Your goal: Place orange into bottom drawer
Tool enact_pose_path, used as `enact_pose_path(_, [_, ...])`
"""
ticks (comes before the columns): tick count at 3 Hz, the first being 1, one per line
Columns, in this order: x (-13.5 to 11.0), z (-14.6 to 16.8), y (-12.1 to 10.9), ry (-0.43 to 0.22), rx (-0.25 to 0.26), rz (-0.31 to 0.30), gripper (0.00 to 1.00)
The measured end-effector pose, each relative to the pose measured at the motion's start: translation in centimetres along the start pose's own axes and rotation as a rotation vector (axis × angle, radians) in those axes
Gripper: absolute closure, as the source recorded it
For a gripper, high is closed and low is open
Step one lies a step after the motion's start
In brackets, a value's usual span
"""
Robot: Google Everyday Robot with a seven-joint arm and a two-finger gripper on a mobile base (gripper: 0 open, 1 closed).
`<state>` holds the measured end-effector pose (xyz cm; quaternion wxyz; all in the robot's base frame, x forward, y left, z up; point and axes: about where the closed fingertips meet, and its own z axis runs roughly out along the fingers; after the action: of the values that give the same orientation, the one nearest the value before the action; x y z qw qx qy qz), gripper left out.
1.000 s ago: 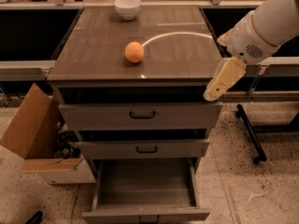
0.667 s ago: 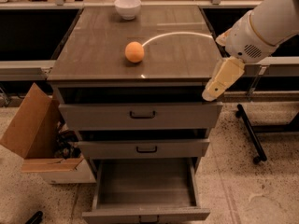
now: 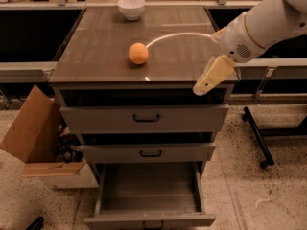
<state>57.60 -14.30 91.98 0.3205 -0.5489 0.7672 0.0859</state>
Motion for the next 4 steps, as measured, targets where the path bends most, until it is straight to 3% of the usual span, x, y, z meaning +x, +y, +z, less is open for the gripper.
enact_pose_path(1, [-2.6, 2.8, -2.6, -0.097, 0.016, 0.011, 0.00])
enact_pose_path(2, [-4.7, 5.3, -4.3, -0.135, 0.018, 0.021, 0.00])
enact_pose_path(4, [-8.5, 11.1, -6.1, -0.129, -0.007, 0.083, 0.00])
